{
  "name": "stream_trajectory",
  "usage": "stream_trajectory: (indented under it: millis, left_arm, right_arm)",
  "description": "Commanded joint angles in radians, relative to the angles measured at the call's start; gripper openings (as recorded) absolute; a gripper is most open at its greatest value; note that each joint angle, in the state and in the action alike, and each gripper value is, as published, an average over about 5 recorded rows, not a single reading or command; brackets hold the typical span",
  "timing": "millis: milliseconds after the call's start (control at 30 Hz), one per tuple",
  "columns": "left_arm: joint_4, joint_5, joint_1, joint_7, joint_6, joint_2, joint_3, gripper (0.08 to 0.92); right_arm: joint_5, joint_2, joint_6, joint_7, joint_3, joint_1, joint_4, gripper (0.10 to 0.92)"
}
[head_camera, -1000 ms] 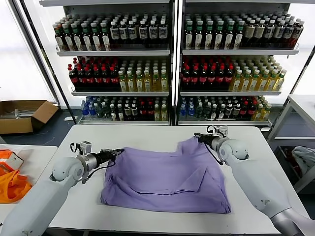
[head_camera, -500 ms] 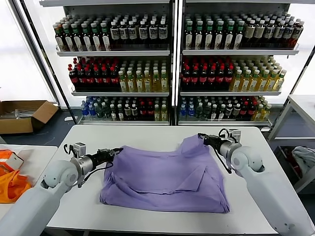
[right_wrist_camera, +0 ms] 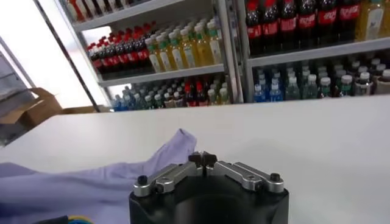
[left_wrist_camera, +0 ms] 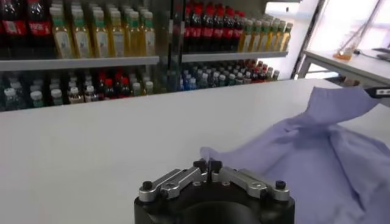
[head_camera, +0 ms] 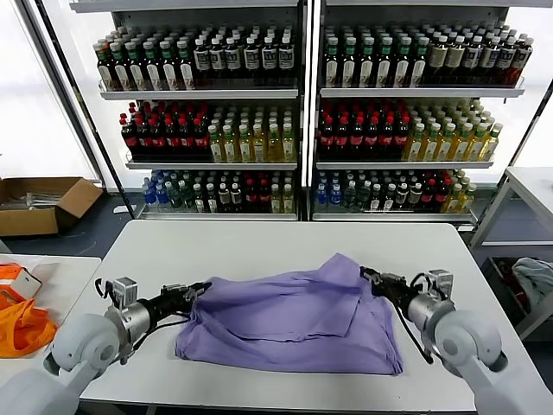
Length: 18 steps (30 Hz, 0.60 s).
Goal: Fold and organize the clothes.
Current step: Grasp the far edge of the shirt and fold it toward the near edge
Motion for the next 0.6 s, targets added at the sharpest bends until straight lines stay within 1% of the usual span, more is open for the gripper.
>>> stream_trajectory:
  millis: [33, 167, 300, 400, 467, 533, 600]
  left_arm:
    - [-0.114, 0.024, 0.255, -0.012, 0.000, 0.042, -0.086, 0.089]
    - [-0.126, 0.049, 0.314, -0.011, 0.000, 0.042, -0.102, 0.089]
    - [-0.121, 0.074, 0.333, -0.009, 0.000, 0.032, -0.110, 0.100]
    - [-0.122, 0.081, 0.333, -0.011, -0.001, 0.022, -0.119, 0.160]
    - [-0.131, 0.080, 0.330, -0.019, -0.001, 0.015, -0.133, 0.212]
    - [-0.146, 0.079, 0.329, -0.035, -0.001, 0.007, -0.156, 0.264]
    - [-0.163, 0.071, 0.330, -0.054, -0.001, -0.002, -0.185, 0.324]
  right_arm:
    - [-0.029, -0.014, 0.000, 0.008, 0.161, -0.338, 0.165, 0.106]
    - [-0.038, -0.004, 0.000, 0.002, 0.192, -0.399, 0.194, 0.106]
    - [-0.049, -0.002, -0.001, -0.021, 0.224, -0.447, 0.221, 0.106]
    - [-0.067, 0.001, -0.001, -0.042, 0.243, -0.470, 0.232, 0.122]
    - [-0.073, 0.005, 0.003, -0.056, 0.263, -0.480, 0.236, 0.159]
    - [-0.076, 0.011, 0.020, -0.075, 0.293, -0.489, 0.241, 0.217]
    - [-0.083, 0.018, 0.067, -0.095, 0.325, -0.496, 0.243, 0.269]
